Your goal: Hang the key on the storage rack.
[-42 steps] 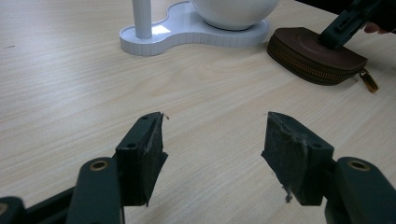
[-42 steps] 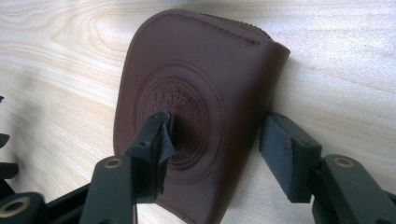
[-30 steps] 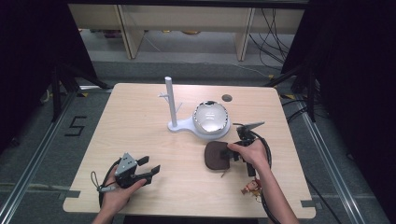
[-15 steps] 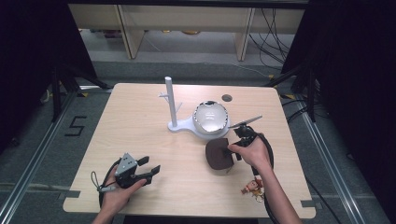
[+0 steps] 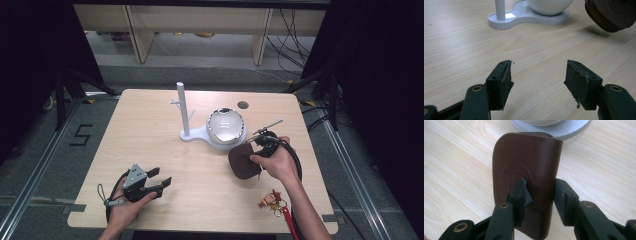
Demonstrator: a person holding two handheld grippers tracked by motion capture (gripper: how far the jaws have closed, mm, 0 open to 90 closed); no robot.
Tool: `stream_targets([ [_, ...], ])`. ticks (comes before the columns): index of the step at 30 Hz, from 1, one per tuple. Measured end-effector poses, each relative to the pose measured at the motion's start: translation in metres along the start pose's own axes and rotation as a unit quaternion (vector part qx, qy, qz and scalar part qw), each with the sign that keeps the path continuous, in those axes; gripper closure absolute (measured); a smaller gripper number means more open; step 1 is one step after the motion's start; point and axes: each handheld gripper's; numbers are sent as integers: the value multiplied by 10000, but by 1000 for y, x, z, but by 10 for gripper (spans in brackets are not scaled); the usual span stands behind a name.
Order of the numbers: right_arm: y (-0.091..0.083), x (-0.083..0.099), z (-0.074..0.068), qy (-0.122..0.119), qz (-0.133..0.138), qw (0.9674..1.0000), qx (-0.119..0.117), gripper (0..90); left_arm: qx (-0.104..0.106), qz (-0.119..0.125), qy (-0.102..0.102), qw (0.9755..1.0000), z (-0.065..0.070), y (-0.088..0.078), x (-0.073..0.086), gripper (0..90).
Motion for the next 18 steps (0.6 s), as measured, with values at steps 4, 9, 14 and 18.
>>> stream_targets([
  [4,-2,-1,-1,-172,19,9998,125,637,40,32,-2,10000,0,1,0,369],
  [9,-6,-2,-3,-408,89,9989,203,636,45,36,9,10000,-1,0,0,369],
  [14,-9,-4,-5,-592,181,9977,269,635,42,43,-1,10000,0,0,0,369],
  [18,-12,-6,-4,-684,224,9969,330,634,38,43,-12,10000,-1,0,0,365],
])
Point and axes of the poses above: each handheld gripper's, and its own axes: y roughly forward along the jaws, x roughly out of its underside, z roughly to its right, and after that the axes turned 9 degrees about -y, right-handed
